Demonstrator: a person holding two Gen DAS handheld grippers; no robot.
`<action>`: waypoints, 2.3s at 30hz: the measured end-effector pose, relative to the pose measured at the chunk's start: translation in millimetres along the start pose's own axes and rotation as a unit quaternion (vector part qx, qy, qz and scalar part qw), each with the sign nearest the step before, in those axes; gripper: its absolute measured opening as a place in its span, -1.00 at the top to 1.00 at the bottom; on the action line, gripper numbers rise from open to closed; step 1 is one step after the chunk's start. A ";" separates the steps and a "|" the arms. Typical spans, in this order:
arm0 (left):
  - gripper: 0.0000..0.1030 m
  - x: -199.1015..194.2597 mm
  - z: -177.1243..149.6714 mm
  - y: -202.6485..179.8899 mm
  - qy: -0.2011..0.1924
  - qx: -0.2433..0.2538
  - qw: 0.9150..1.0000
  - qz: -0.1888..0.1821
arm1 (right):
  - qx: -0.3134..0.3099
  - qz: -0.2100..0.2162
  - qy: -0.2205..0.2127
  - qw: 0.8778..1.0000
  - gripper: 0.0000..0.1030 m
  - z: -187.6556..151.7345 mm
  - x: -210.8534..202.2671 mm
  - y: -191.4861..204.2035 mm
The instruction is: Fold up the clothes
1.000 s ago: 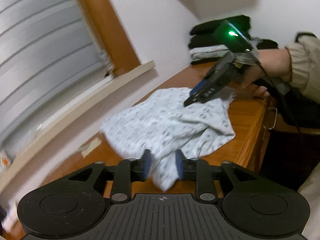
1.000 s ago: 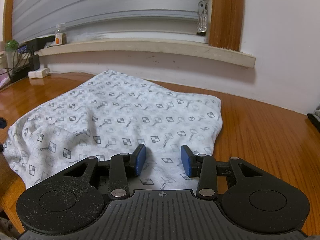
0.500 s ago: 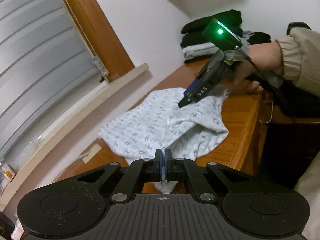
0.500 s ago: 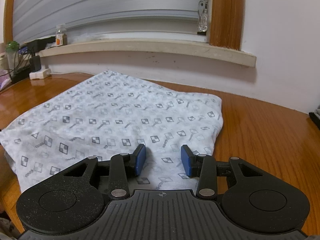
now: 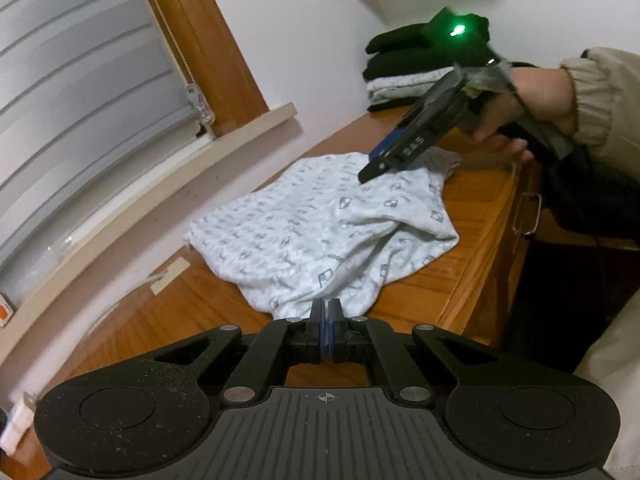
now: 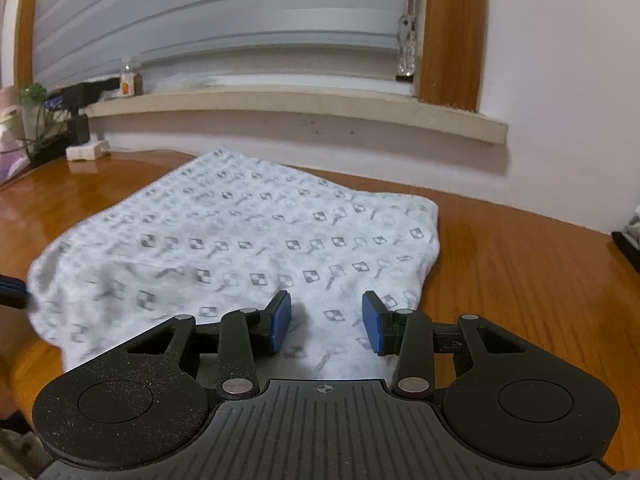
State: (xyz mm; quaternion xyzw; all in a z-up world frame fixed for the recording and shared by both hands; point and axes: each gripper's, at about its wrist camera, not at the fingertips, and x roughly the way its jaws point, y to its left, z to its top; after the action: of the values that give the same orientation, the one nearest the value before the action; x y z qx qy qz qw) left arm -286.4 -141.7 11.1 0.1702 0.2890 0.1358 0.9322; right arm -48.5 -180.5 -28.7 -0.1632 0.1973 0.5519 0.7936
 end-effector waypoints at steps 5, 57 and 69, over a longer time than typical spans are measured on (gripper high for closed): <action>0.72 -3.0 -1.6 3.0 -0.003 -0.014 1.000 0.004 | -0.023 0.028 -0.012 0.999 0.22 5.4 -22.2 25.6; 1.00 -19.0 -21.3 16.6 -0.008 -0.105 0.994 0.032 | -0.061 0.011 0.035 0.997 0.20 56.1 92.8 43.6; 0.85 -17.6 -12.3 28.4 -0.008 -0.108 0.994 0.030 | -0.065 0.011 0.031 0.997 0.20 55.0 91.0 45.0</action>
State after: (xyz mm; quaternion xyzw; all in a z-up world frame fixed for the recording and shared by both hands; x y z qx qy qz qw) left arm -312.0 -119.2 21.5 0.0779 0.2603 0.1933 0.9428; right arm -55.0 -65.2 -27.6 -0.2293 0.1868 0.5667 0.7690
